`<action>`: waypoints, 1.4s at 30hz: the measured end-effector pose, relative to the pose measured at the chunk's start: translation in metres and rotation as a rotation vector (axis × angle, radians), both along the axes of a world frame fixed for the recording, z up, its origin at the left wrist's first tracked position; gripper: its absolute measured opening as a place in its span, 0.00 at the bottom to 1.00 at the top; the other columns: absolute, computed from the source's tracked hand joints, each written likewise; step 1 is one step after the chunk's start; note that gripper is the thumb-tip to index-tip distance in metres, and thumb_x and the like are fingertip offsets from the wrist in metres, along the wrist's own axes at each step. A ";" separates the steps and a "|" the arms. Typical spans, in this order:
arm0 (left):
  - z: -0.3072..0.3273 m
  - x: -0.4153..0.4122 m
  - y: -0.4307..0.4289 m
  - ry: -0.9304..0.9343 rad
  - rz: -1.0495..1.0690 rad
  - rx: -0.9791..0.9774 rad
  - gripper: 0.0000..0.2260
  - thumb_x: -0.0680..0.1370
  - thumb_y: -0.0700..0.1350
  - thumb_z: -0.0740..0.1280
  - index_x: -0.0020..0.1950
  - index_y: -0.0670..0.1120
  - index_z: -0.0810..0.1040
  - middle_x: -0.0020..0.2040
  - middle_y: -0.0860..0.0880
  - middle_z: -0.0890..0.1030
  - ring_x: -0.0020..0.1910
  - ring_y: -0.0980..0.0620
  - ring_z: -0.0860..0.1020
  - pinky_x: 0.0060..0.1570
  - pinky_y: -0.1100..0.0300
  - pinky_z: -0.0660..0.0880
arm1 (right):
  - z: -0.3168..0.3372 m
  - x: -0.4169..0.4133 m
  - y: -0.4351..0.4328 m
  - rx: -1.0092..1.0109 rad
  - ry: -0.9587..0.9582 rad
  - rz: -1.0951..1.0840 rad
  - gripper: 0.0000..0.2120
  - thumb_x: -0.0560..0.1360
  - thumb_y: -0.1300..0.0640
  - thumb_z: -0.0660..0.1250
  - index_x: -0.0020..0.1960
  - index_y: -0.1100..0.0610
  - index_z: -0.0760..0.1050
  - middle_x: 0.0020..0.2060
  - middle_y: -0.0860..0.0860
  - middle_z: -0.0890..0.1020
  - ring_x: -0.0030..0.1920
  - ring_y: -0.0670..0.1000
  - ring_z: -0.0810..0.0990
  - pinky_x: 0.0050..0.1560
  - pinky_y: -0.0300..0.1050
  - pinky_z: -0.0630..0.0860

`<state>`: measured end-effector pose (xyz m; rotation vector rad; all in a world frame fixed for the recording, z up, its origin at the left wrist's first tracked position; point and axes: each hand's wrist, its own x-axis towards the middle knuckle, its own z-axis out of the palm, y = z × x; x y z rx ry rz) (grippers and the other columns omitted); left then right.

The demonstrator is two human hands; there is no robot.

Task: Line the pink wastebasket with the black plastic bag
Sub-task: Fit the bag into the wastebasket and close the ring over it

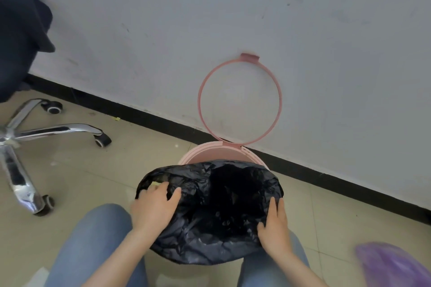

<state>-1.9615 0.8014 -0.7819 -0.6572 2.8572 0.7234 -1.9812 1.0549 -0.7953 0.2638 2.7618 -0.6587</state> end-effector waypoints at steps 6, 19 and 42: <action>0.010 -0.022 -0.003 0.232 -0.205 -0.167 0.23 0.77 0.53 0.55 0.69 0.43 0.67 0.71 0.37 0.66 0.70 0.37 0.64 0.63 0.42 0.66 | 0.024 -0.023 0.006 0.049 0.160 -0.049 0.26 0.77 0.46 0.55 0.71 0.57 0.58 0.72 0.60 0.60 0.73 0.58 0.57 0.71 0.55 0.60; -0.027 -0.096 0.003 0.040 -0.273 0.099 0.21 0.81 0.44 0.52 0.74 0.44 0.54 0.65 0.39 0.71 0.57 0.40 0.74 0.54 0.49 0.74 | 0.000 -0.097 0.007 -0.311 0.214 -0.216 0.13 0.78 0.60 0.56 0.59 0.59 0.75 0.57 0.58 0.80 0.57 0.58 0.76 0.53 0.45 0.69; -0.025 -0.093 -0.017 0.123 0.098 0.573 0.21 0.72 0.47 0.70 0.25 0.45 0.64 0.27 0.47 0.68 0.31 0.48 0.67 0.36 0.57 0.63 | -0.007 -0.092 0.013 -0.665 -0.056 -0.434 0.22 0.74 0.60 0.66 0.26 0.53 0.58 0.27 0.54 0.63 0.30 0.51 0.63 0.32 0.45 0.58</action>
